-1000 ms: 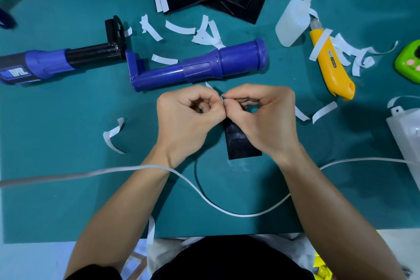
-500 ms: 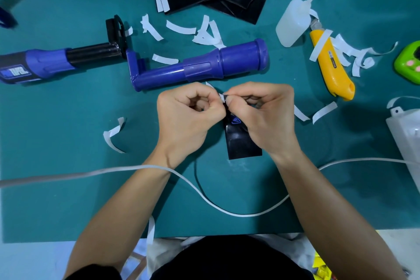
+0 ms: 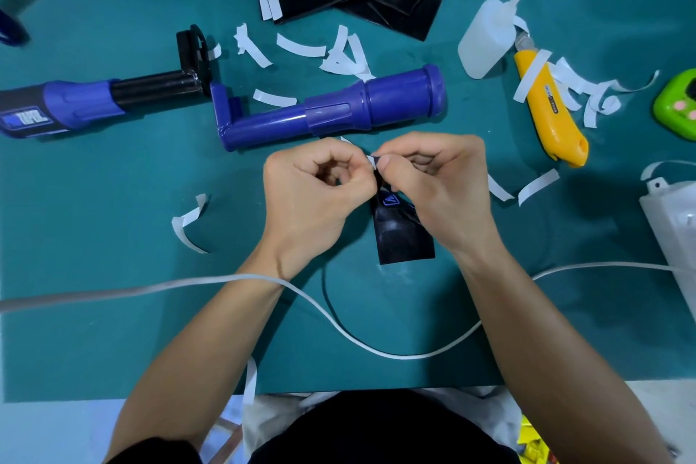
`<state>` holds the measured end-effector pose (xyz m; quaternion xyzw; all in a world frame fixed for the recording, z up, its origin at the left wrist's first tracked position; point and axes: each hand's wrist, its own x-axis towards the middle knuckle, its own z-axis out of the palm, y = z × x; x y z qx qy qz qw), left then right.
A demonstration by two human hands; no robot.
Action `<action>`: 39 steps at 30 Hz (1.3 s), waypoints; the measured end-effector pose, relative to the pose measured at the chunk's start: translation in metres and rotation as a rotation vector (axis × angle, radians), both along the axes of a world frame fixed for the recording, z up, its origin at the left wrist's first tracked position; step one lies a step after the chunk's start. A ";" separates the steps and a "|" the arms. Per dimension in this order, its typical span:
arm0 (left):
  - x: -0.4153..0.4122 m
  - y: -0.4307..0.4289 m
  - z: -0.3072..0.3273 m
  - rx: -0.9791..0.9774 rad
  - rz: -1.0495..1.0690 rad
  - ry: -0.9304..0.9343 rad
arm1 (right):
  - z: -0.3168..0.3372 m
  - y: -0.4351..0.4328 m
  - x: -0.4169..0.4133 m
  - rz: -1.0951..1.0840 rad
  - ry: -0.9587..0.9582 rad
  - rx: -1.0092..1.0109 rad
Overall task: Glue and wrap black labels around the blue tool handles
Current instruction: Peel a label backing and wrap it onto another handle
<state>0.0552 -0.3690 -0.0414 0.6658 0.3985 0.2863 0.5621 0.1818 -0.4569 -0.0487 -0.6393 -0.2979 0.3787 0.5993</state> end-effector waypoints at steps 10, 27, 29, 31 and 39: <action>-0.005 0.017 0.008 -0.162 0.023 0.001 | -0.001 0.002 0.004 -0.069 0.155 0.041; -0.053 0.067 0.038 0.290 -0.395 0.898 | 0.015 -0.002 0.033 -0.294 0.295 -0.047; -0.040 0.056 0.038 0.085 -0.219 0.429 | 0.015 -0.002 0.031 -0.279 0.276 -0.049; -0.028 0.044 0.034 -0.057 -0.137 0.109 | 0.015 -0.002 0.029 -0.247 0.252 -0.055; -0.029 0.056 0.022 0.013 0.000 0.124 | 0.016 -0.003 0.031 -0.241 0.214 -0.072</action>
